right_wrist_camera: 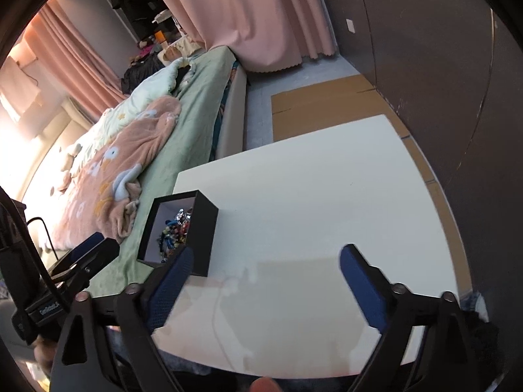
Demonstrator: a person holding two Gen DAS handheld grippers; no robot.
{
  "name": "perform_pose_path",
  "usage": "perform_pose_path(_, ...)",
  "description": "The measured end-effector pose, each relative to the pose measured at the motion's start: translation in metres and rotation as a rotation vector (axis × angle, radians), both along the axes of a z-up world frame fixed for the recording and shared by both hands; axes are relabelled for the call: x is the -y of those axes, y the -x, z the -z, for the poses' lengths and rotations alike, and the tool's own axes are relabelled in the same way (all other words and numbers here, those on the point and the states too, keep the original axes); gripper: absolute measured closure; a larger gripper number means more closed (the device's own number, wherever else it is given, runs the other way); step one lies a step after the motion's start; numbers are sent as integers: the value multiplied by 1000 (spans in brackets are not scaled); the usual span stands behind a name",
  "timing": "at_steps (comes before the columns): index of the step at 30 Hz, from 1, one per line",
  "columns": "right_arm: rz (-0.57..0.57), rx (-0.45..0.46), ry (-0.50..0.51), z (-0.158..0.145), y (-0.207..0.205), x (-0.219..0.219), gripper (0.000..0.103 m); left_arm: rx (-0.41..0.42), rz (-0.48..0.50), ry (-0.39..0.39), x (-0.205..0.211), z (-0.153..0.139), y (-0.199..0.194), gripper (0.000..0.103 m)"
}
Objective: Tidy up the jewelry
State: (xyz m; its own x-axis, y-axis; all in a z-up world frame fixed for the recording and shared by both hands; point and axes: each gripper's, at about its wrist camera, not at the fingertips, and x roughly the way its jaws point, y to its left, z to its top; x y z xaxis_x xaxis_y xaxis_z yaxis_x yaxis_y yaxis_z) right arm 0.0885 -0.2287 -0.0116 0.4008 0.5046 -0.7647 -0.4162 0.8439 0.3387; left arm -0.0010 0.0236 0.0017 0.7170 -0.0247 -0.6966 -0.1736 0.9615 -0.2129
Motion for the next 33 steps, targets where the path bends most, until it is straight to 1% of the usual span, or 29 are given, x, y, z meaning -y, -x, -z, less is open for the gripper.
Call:
perform_pose_path(4,-2,35,8,-8,4,3,6,14,7,-12,3,-2,1,1)
perform_pose_path(6,0,55,20,-12,7,5,0,21,11,-12,5,-4,2,1)
perform_pose_path(12,19,85,39,-16,9,7,0,48,17,-18,9,-9,5,1)
perform_pose_path(23,38,100,39,-19,10,11,0,52,14,-19,11,-10,6,1)
perform_pose_path(33,40,86,47,-21,8,11,0,55,12,-12,11,-12,6,0)
